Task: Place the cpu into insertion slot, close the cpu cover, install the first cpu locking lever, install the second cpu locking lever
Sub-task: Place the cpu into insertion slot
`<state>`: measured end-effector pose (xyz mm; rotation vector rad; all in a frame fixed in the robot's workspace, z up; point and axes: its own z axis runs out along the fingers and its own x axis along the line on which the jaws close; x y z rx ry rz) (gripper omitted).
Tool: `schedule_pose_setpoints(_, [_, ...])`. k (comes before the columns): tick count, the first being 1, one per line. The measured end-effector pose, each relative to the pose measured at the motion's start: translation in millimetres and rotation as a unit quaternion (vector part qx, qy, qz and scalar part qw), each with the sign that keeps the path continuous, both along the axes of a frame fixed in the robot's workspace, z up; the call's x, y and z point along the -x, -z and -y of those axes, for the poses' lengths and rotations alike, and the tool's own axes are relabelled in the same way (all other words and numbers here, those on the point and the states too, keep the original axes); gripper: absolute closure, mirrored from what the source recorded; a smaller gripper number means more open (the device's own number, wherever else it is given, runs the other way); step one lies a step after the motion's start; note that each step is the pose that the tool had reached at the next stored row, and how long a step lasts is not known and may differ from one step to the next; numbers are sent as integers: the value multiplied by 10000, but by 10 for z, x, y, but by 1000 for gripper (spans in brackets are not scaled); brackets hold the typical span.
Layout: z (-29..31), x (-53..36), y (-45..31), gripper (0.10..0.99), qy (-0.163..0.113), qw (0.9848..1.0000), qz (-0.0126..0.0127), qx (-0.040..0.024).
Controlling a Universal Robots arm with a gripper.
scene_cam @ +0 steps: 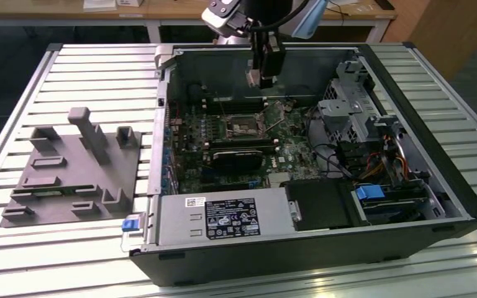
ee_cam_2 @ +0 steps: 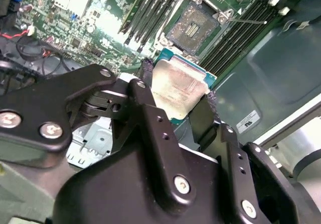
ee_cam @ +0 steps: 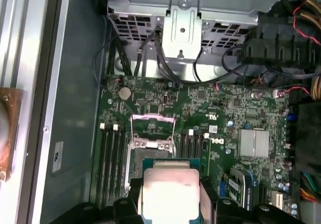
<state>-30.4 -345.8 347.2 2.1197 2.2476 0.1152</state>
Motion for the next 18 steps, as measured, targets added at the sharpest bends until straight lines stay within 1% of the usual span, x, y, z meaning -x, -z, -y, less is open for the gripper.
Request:
schedule_pose_setpoints(4, [0, 46, 56, 549, 0, 10000, -1, 5])
schedule_pose_setpoints(11, [0, 47, 164, 549, 0, 10000, -1, 12])
schedule_pose_setpoints(18, [-1, 47, 204, 549, 0, 10000, -1, 13])
